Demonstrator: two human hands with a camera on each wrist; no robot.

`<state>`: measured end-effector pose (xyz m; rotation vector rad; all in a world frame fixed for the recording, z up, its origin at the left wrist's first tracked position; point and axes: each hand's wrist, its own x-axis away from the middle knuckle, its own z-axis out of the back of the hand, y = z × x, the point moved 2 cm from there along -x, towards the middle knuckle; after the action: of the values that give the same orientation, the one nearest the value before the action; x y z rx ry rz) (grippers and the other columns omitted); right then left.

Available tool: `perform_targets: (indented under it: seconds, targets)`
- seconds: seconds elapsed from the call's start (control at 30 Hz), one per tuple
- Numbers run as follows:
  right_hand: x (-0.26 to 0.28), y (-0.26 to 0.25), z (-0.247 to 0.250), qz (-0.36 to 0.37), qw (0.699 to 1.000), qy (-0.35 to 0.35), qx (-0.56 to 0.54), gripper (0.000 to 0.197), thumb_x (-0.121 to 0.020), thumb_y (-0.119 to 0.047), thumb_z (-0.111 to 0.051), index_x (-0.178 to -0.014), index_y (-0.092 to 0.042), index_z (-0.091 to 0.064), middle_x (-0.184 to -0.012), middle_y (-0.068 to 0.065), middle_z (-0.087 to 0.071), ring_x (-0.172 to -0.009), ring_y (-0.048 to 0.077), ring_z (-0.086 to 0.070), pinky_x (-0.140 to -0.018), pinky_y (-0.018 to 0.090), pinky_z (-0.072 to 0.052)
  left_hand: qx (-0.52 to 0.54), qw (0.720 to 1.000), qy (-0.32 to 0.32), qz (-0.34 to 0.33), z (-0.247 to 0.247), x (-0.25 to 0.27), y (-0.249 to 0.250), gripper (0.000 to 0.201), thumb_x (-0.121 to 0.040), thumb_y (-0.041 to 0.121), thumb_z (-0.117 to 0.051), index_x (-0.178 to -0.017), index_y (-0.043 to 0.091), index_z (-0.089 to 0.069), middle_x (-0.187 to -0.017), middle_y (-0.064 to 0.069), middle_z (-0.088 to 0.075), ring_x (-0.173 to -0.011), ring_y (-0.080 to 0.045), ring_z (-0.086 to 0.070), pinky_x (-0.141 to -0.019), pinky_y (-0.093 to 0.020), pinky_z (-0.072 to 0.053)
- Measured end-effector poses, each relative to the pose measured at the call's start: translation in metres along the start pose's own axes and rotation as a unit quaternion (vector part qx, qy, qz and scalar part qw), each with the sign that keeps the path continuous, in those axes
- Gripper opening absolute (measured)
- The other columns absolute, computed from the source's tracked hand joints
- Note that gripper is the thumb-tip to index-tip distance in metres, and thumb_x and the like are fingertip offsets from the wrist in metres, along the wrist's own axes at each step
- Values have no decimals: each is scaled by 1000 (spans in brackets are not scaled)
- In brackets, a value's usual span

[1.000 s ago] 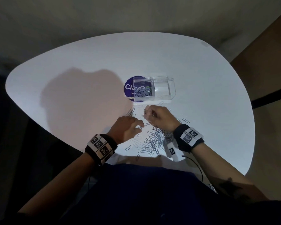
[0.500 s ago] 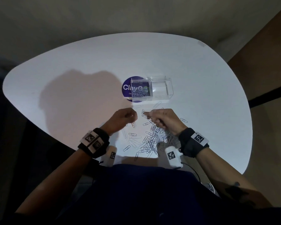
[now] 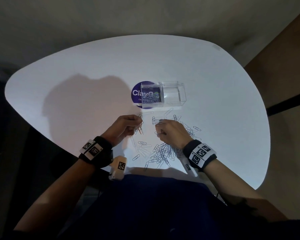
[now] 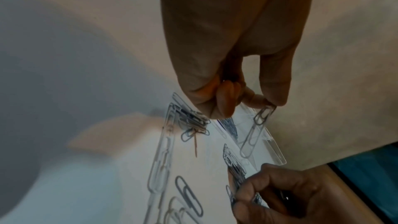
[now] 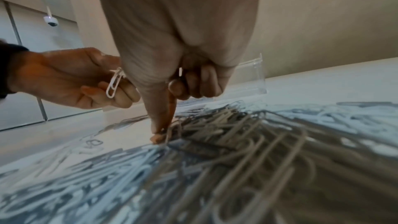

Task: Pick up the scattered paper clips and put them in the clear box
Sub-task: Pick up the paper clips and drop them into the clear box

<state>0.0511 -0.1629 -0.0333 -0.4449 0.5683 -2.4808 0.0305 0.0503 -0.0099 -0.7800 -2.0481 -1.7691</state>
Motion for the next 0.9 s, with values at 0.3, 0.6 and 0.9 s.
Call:
perform_targets:
  seconds: [0.3,0.6,0.9]
  targets:
    - [-4,-4,-5,-22,997,-35,-64,23,-85,-21,-65,-73,-17,-46,-75,-3,-53,-65,16,-48,-58,32,-34,-248,956,140,-73,-3,-4,1,10,-80,23,-77,-85,15,-76,-40,14,-39,-42,-4,-31,-52,-24,-25]
    - [2,3,7,-180,863,-2,-473,18,-93,-3,-60,-108,0,-69,-102,35,-61,-69,19,-59,-59,22,-45,-548,824,7,-144,-4,9,-6,13,-80,30,-75,-93,27,-73,-57,15,-50,-58,-3,-49,-63,-25,-34]
    - [-2,-4,8,-155,936,50,-311,10,-82,-14,-79,-88,-8,-74,-82,-8,-70,-62,1,-58,-64,22,-51,-610,773,4,-174,-9,11,-22,9,-82,28,-63,-89,23,-66,-64,12,-52,-66,-13,-52,-63,-27,-28]
